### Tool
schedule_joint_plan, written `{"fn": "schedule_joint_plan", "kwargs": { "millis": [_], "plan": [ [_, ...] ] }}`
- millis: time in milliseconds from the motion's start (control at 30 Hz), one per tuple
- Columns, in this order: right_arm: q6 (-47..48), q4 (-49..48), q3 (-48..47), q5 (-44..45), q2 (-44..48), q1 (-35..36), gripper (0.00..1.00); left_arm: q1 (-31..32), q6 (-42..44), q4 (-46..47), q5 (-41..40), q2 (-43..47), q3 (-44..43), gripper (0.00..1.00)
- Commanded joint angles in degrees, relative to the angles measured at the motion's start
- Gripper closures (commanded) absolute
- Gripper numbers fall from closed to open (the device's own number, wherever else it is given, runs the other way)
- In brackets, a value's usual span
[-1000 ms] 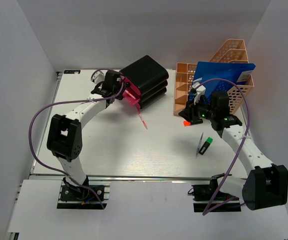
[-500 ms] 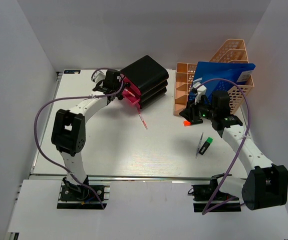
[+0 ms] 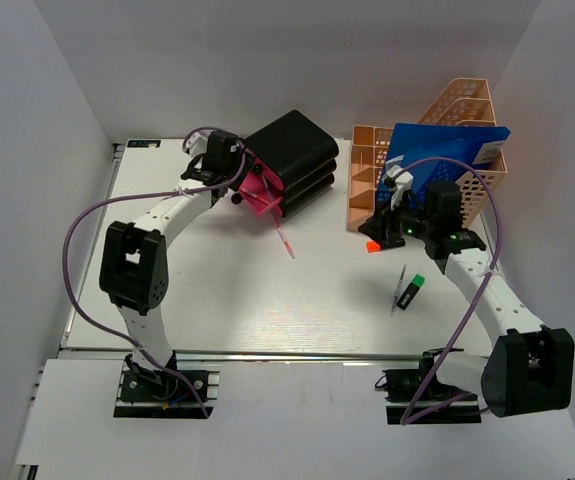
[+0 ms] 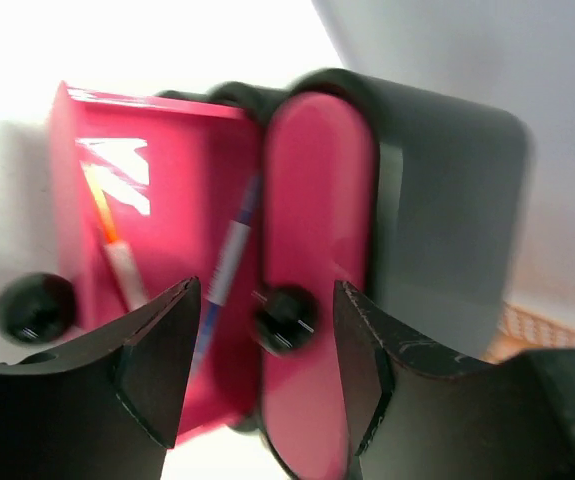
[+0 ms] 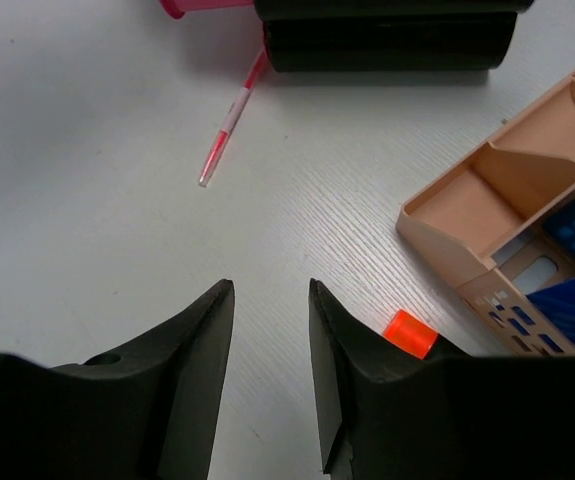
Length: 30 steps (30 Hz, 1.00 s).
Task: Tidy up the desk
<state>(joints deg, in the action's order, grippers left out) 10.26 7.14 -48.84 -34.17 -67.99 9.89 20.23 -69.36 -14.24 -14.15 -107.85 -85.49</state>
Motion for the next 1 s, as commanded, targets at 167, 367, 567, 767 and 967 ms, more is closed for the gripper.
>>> {"fn": "schedule_joint_plan", "kwargs": {
  "millis": [167, 367, 567, 767, 967],
  "plan": [
    [8.89, 1.03, 1.82, -11.35, 1.36, 2.66, 0.51, 0.25, 15.91, 3.43, 9.21, 20.97, 5.74, 0.51],
    [11.89, 4.63, -3.17, -1.61, -6.25, 13.37, 0.43, -1.51, 36.55, 2.48, 19.15, 39.36, 25.43, 0.46],
    [7.77, 5.08, -10.30, 14.12, -20.57, 24.12, 0.34, -2.65, 51.78, -4.83, 20.75, 47.27, 33.89, 0.22],
    [4.16, 5.26, -19.18, 24.24, -30.96, 28.60, 0.30, -2.65, 54.68, 1.04, 16.09, 57.92, 44.88, 0.17],
    [1.08, -1.68, -20.06, 30.29, -36.77, 31.85, 0.30, -2.65, 55.22, -0.08, 11.43, 63.55, 45.68, 0.16]
  ]
}}
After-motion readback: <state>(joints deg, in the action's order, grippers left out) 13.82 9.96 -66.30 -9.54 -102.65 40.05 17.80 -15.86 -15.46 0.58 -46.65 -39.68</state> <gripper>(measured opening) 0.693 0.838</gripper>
